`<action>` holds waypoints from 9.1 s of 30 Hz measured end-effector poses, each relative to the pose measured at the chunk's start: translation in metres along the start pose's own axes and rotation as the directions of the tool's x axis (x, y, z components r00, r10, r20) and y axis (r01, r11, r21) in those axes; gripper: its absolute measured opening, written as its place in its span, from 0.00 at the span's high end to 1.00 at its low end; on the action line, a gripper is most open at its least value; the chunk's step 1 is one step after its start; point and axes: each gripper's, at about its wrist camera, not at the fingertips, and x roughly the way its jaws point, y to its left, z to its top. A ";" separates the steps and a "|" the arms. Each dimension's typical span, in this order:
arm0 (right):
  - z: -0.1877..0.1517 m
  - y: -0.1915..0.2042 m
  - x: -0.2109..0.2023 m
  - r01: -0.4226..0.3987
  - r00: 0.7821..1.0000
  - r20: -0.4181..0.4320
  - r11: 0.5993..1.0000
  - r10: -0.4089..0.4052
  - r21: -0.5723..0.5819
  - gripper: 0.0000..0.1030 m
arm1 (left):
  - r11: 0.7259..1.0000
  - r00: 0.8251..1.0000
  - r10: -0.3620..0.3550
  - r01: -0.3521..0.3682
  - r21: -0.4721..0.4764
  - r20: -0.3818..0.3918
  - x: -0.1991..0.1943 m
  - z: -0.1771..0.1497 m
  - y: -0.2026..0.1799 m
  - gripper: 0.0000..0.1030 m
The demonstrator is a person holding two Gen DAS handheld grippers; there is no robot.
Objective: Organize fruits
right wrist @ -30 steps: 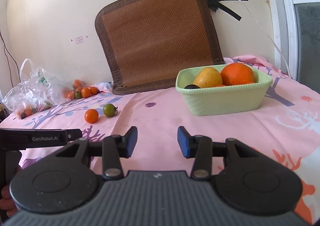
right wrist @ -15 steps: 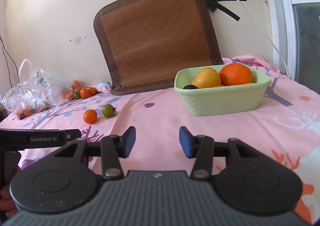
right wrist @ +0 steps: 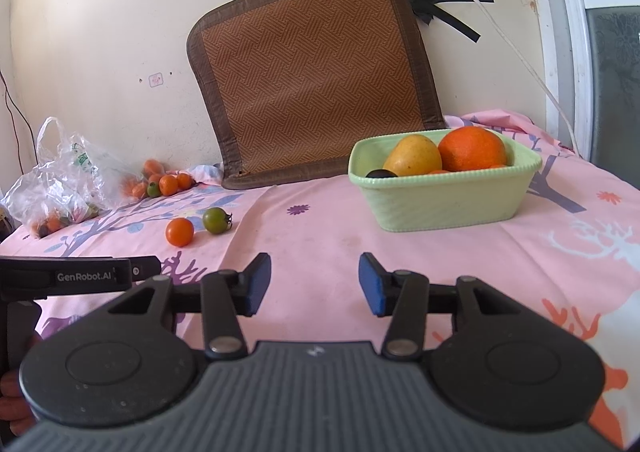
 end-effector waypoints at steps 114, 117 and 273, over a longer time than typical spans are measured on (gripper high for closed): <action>0.021 -0.104 -0.032 0.106 0.985 0.117 0.977 -0.129 0.183 0.55 | 0.965 0.985 -0.156 0.169 0.200 -0.076 0.006 0.057 -0.139 0.40; 0.015 -0.093 -0.046 0.089 0.991 0.080 0.977 -0.106 0.194 0.55 | 0.972 0.988 -0.134 0.147 0.181 -0.082 -0.007 0.046 -0.131 0.29; -0.023 -0.044 -0.086 0.126 0.983 0.100 0.960 -0.155 0.249 0.17 | 0.974 0.985 0.154 -0.138 0.177 -0.082 -0.076 -0.011 -0.082 0.00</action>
